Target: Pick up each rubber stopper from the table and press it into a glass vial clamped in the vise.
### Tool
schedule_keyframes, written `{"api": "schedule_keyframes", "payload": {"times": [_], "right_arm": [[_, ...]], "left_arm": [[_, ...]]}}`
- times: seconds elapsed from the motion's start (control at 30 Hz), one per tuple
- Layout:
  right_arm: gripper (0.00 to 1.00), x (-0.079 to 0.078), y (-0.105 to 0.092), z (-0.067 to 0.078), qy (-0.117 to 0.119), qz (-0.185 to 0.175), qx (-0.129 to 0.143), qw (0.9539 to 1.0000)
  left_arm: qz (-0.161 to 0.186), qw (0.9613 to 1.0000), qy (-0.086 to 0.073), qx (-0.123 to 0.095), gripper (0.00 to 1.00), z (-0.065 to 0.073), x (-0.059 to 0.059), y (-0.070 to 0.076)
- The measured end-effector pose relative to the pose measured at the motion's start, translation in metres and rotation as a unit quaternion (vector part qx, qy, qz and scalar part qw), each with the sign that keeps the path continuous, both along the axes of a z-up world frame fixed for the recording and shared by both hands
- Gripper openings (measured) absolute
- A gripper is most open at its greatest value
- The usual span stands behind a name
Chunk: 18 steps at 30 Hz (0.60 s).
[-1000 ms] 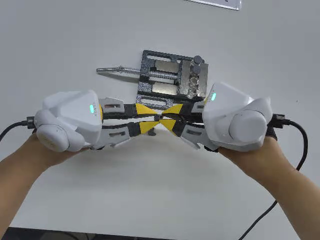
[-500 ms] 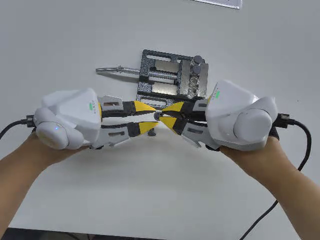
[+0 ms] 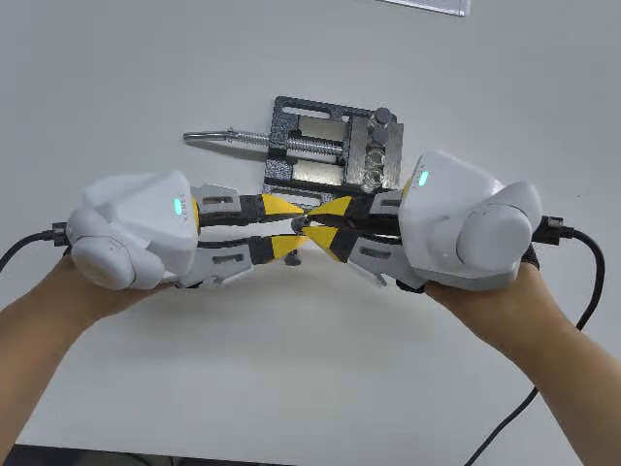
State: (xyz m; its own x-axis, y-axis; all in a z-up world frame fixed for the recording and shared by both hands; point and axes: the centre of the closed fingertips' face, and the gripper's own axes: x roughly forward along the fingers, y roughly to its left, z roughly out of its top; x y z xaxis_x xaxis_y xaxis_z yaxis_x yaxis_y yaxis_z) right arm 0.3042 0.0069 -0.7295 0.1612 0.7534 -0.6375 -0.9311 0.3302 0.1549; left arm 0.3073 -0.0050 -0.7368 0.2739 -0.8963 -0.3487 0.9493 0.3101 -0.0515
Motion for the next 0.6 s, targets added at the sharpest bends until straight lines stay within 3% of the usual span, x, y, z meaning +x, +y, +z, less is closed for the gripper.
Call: {"api": "schedule_keyframes", "payload": {"times": [0.6], "right_arm": [[0.10, -0.0012, -0.0014, -0.0037, -0.013, 0.025, -0.020, 0.9994]], "left_arm": [[-0.008, 0.9999, -0.004, 0.013, 0.09, -0.0033, 0.0016, -0.0023]]}}
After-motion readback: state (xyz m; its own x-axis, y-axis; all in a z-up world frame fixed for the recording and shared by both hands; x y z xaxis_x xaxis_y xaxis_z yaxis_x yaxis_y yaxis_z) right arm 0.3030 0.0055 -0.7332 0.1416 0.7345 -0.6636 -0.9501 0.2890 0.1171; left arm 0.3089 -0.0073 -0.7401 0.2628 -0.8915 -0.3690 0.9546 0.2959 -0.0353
